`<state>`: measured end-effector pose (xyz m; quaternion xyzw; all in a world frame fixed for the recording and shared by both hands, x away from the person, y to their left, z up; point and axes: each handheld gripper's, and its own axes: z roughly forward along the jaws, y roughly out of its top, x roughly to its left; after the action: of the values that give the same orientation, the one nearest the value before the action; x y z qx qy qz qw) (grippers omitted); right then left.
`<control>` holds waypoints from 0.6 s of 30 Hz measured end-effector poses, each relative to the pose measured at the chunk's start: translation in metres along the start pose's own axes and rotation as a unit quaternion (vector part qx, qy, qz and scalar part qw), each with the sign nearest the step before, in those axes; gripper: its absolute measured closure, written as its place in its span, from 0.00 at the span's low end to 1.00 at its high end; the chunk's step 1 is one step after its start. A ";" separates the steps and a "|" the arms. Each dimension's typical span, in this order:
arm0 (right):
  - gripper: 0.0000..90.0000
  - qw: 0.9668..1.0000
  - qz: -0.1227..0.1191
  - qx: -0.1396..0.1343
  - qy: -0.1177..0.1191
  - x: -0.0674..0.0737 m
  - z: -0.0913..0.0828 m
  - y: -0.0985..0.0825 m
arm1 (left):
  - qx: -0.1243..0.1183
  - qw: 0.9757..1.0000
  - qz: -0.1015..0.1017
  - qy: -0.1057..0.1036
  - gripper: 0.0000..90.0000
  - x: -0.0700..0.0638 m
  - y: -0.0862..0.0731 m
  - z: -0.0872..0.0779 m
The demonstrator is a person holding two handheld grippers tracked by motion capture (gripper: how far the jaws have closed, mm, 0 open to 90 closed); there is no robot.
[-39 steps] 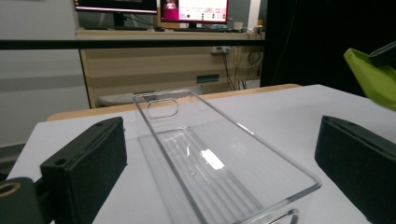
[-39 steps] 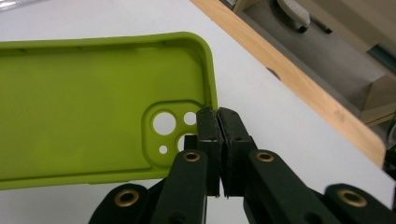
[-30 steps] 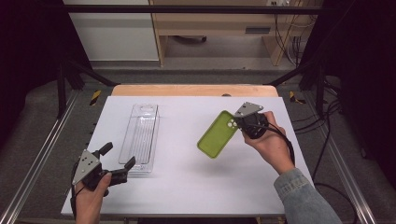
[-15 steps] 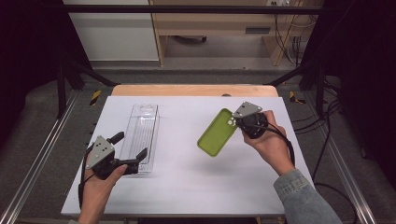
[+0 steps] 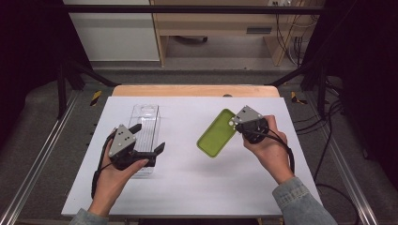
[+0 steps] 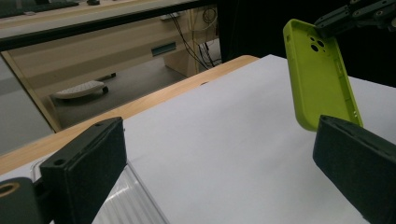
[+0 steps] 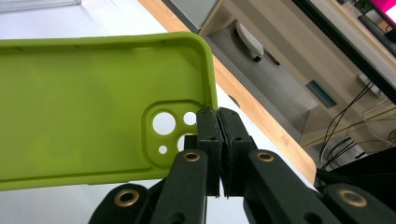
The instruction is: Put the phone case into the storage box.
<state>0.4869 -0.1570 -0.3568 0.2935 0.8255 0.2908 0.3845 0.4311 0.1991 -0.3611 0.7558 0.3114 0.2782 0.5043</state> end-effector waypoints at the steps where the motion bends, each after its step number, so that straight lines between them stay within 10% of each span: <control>1: 0.98 1.000 -0.003 -0.002 -0.001 0.003 0.000 0.001 | 0.001 1.000 0.001 -0.002 0.03 -0.001 0.002 0.002; 18: 0.98 0.999 -0.032 -0.012 -0.012 0.021 -0.004 0.010 | 0.025 0.999 0.015 -0.026 0.04 -0.012 0.024 0.036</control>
<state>0.4751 -0.1361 -0.3575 0.2658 0.8265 0.2845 0.4066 0.4544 0.1619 -0.3523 0.7801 0.2934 0.2579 0.4887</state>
